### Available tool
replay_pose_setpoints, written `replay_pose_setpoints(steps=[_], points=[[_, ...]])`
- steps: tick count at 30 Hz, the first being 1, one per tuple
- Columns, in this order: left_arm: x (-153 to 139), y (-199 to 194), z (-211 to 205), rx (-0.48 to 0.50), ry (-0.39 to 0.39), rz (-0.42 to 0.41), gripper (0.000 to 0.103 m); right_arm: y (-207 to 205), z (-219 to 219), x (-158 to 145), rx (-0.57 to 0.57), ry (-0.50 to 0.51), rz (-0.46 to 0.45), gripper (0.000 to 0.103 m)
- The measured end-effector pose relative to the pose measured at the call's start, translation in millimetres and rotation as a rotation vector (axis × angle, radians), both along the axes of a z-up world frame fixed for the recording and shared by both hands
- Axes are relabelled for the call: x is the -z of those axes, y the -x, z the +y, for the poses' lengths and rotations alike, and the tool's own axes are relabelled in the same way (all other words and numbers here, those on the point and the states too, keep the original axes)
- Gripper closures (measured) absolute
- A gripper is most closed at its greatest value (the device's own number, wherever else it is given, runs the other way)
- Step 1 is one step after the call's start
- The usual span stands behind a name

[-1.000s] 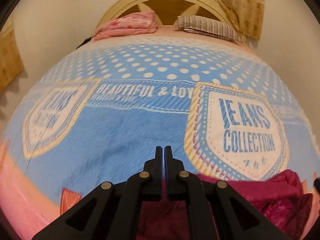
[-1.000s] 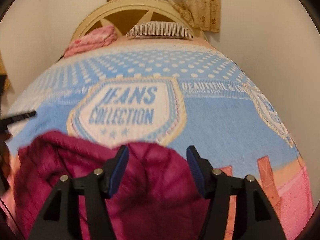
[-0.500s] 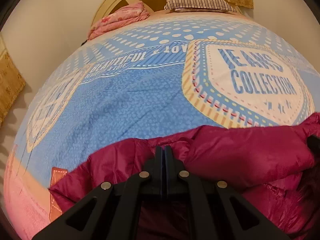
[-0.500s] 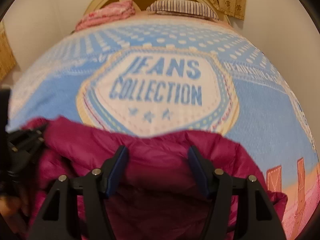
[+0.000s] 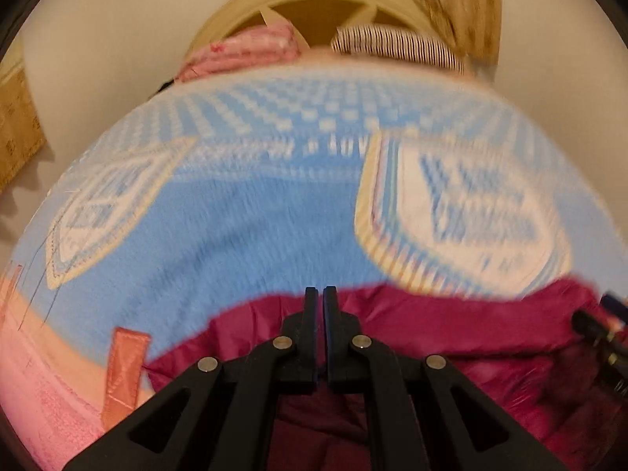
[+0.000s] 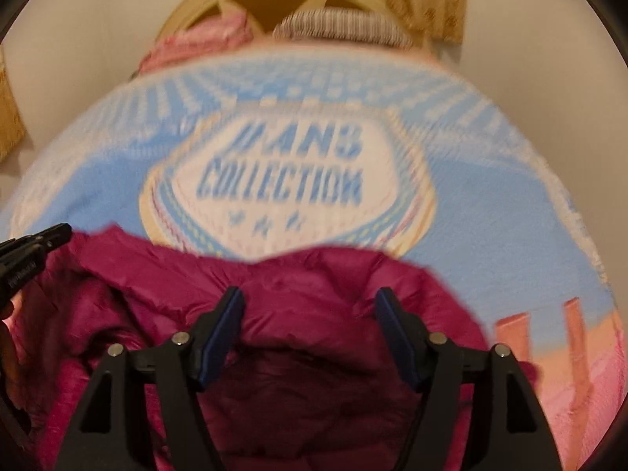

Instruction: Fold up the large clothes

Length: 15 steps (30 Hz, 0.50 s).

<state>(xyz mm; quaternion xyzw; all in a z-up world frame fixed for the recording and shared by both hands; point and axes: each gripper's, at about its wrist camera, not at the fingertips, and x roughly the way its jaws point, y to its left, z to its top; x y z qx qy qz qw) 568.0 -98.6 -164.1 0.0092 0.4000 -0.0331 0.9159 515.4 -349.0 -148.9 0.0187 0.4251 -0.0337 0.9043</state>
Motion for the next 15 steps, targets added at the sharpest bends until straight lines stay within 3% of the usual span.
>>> replay_pose_setpoints(steps=[2, 3, 4, 5, 7, 10, 12, 15], points=[[-11, -1, -4, 0.004, 0.055, -0.016, 0.09, 6, -2, -10, 0.017, -0.048, -0.042, 0.034], [-12, -3, -11, 0.014, 0.069, -0.011, 0.067, 6, -1, -12, 0.019, -0.079, -0.049, 0.039], [-11, -3, -16, 0.019, 0.071, -0.009, 0.041, 4, 1, -9, 0.017, -0.103, -0.041, 0.055], [-6, -3, -25, 0.03, 0.071, -0.016, 0.032, 1, 3, -5, 0.011, -0.12, -0.026, 0.069], [9, -3, -39, 0.052, 0.037, -0.017, 0.029, -8, 7, 11, 0.002, -0.138, 0.011, 0.075], [49, -9, -46, 0.041, -0.074, 0.072, 0.029, -13, 7, 37, 0.005, -0.126, 0.058, 0.076], [69, -10, -43, 0.05, -0.06, 0.096, 0.026, -11, 7, 45, -0.009, -0.111, 0.056, 0.077], [72, -7, -41, 0.044, -0.064, 0.066, 0.022, -7, 10, 47, -0.031, -0.071, 0.038, 0.077]])
